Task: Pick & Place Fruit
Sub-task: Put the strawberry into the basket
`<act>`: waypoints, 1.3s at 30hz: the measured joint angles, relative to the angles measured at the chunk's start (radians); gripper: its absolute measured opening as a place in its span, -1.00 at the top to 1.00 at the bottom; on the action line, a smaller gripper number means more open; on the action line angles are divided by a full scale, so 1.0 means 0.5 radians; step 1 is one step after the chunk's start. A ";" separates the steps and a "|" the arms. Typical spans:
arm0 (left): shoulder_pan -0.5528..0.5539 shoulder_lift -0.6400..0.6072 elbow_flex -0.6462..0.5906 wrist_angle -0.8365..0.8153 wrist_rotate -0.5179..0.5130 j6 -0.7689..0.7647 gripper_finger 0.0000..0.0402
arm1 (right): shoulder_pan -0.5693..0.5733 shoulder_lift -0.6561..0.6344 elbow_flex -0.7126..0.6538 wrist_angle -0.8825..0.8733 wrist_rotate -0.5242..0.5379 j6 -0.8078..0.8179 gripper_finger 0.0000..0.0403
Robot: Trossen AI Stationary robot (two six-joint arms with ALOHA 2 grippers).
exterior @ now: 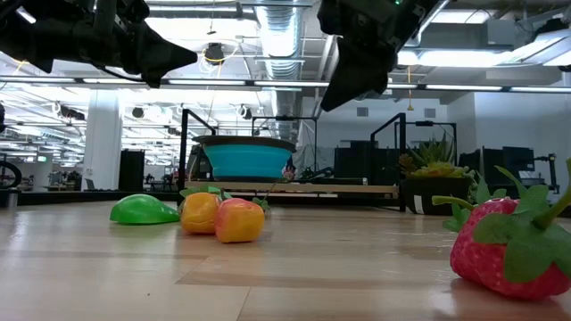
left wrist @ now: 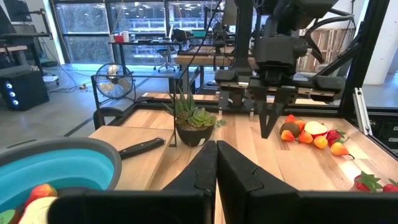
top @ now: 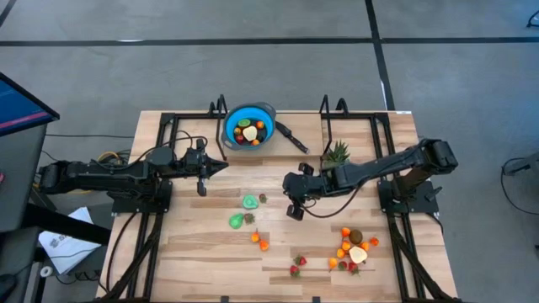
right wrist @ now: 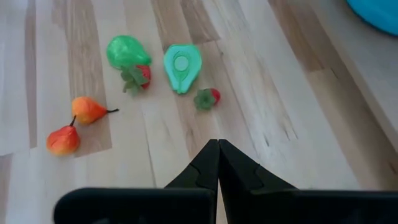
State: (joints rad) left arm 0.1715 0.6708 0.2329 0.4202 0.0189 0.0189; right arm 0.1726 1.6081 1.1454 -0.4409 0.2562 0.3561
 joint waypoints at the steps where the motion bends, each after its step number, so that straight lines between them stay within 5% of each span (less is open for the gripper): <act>1: 0.000 0.000 0.000 0.000 0.000 0.001 0.99 | -0.006 0.000 0.000 0.000 0.000 0.000 0.99; 27: -0.079 0.031 0.000 0.009 0.098 -0.158 0.99 | 0.034 -0.064 0.007 -0.229 -0.001 -0.070 0.99; 39: -0.319 0.420 0.001 0.306 -0.061 -0.071 0.99 | 0.036 -0.143 -0.019 -0.251 0.012 -0.246 0.99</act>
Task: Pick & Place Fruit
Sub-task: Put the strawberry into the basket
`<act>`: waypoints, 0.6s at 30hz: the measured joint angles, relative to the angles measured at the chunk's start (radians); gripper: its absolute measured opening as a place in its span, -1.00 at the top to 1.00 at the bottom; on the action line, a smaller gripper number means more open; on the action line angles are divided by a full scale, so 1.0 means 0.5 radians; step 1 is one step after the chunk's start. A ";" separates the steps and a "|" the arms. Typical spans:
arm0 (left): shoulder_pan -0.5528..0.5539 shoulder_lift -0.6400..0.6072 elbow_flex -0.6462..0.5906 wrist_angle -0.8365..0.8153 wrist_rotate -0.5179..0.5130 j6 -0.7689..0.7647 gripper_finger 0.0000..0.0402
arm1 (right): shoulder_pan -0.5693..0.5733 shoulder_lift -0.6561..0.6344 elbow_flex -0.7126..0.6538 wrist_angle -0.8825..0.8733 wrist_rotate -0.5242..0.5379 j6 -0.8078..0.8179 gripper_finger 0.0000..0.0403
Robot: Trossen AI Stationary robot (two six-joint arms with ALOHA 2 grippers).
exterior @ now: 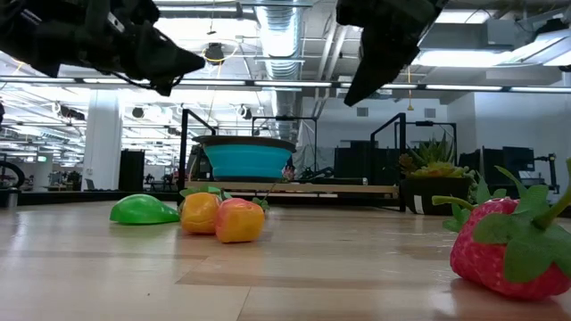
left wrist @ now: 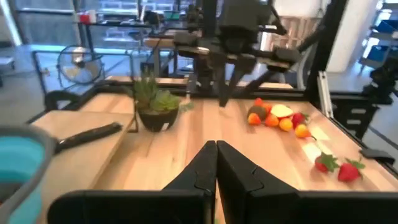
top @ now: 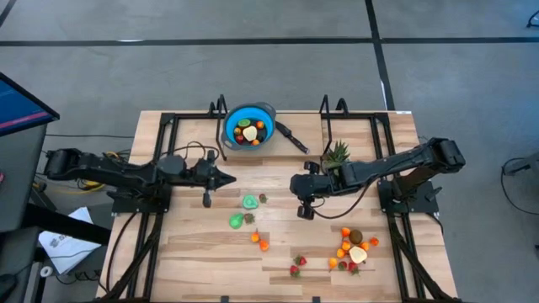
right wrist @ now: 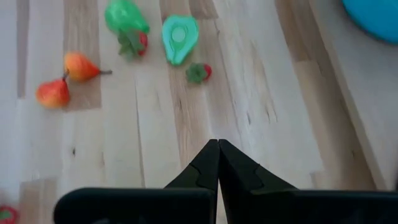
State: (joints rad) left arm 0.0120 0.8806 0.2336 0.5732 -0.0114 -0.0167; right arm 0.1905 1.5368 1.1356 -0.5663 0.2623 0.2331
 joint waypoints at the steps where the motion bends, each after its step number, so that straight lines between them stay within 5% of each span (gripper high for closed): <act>1: -0.016 0.041 0.000 0.074 -0.001 0.029 0.99 | 0.000 0.000 0.001 0.001 0.000 -0.021 0.99; 12: -0.071 0.247 0.000 0.205 -0.192 0.127 0.99 | -0.044 -0.115 -0.028 -0.033 -0.029 -0.200 0.99; 18: -0.071 0.246 0.000 0.223 -0.192 0.125 0.99 | -0.124 -0.349 -0.451 0.518 -0.205 -0.266 0.99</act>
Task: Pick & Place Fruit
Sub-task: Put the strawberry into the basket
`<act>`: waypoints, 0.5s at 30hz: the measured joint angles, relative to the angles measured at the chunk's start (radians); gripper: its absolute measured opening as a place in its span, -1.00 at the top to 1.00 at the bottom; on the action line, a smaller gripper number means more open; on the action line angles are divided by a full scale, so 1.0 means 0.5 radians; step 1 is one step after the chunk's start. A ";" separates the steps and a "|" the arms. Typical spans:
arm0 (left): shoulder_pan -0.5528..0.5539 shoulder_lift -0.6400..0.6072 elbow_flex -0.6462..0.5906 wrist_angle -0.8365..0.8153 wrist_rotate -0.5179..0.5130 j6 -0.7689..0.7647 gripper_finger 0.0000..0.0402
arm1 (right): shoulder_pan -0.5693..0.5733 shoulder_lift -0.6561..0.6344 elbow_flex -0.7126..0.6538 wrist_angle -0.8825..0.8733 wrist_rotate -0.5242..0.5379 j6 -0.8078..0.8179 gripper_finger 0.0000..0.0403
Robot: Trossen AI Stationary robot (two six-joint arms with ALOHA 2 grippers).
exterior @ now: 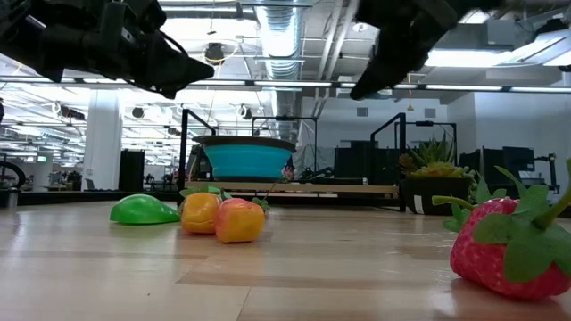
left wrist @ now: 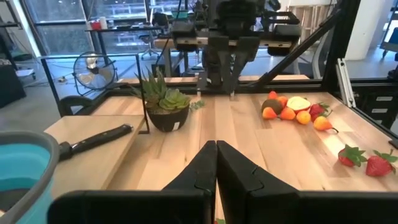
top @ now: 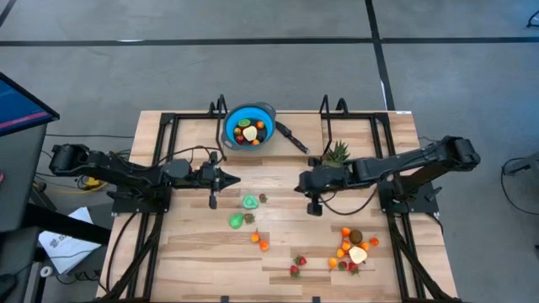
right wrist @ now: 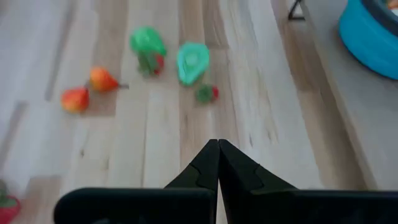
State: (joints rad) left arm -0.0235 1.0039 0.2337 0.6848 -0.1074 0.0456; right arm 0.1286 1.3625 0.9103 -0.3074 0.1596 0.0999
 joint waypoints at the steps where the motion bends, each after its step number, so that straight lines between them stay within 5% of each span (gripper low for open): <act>1: 0.000 0.000 0.000 0.001 0.000 0.000 0.99 | -0.019 -0.061 -0.094 0.088 -0.025 0.013 0.99; 15: 0.002 -0.001 0.000 0.207 0.005 -0.002 0.99 | -0.151 -1.073 -0.998 0.878 -0.064 -0.014 0.99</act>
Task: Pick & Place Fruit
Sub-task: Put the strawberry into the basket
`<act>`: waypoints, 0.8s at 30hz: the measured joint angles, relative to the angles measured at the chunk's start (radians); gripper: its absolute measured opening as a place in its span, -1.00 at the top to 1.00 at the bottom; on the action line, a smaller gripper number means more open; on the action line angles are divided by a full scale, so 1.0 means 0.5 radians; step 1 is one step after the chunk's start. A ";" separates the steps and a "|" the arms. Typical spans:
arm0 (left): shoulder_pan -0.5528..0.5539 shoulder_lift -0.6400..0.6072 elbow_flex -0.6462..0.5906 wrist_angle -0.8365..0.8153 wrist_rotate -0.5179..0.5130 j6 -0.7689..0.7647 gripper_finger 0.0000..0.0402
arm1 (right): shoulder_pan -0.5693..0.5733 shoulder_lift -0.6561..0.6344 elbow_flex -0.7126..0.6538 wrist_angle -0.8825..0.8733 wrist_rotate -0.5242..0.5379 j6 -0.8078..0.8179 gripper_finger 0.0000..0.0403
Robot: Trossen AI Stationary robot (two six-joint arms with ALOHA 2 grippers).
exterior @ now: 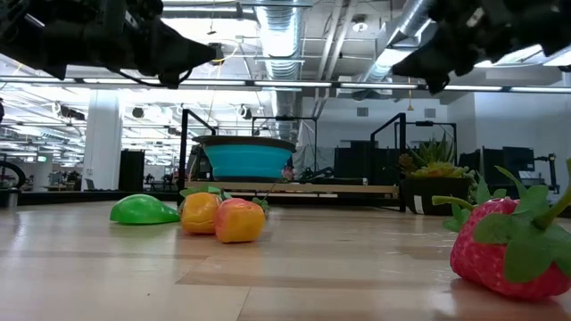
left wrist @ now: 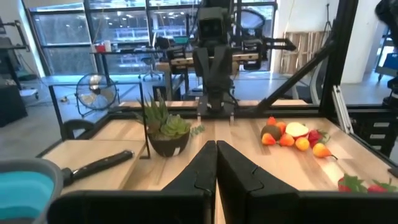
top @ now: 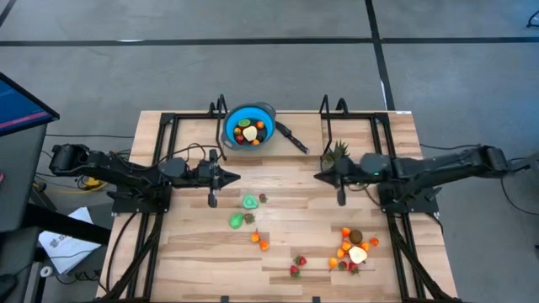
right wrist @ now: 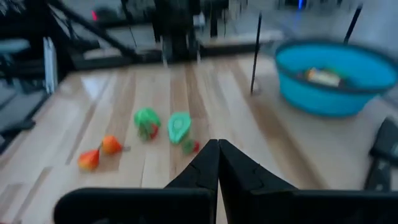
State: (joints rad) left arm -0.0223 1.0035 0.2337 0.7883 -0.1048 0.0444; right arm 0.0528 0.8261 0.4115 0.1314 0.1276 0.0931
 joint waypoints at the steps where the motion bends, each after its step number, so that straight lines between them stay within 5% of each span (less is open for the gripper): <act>1: 0.000 0.000 0.000 0.007 -0.001 0.000 0.99 | 0.000 -0.067 -0.061 0.068 0.000 -0.032 0.99; 8: 0.002 0.000 0.000 0.083 0.000 -0.113 0.99 | -0.006 -0.384 -0.337 0.398 0.000 -0.155 0.99; 18: -0.003 0.000 0.002 0.090 -0.013 -0.159 0.99 | -0.007 -0.518 -0.448 0.380 0.000 -0.151 0.99; 24: -0.170 0.179 0.143 0.092 -0.253 0.034 0.99 | -0.005 -0.517 -0.449 0.383 0.000 -0.149 0.99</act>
State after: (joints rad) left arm -0.1074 1.0931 0.3050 0.8341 -0.2314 0.0612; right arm 0.0502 0.5674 0.1871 0.3229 0.1276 0.0185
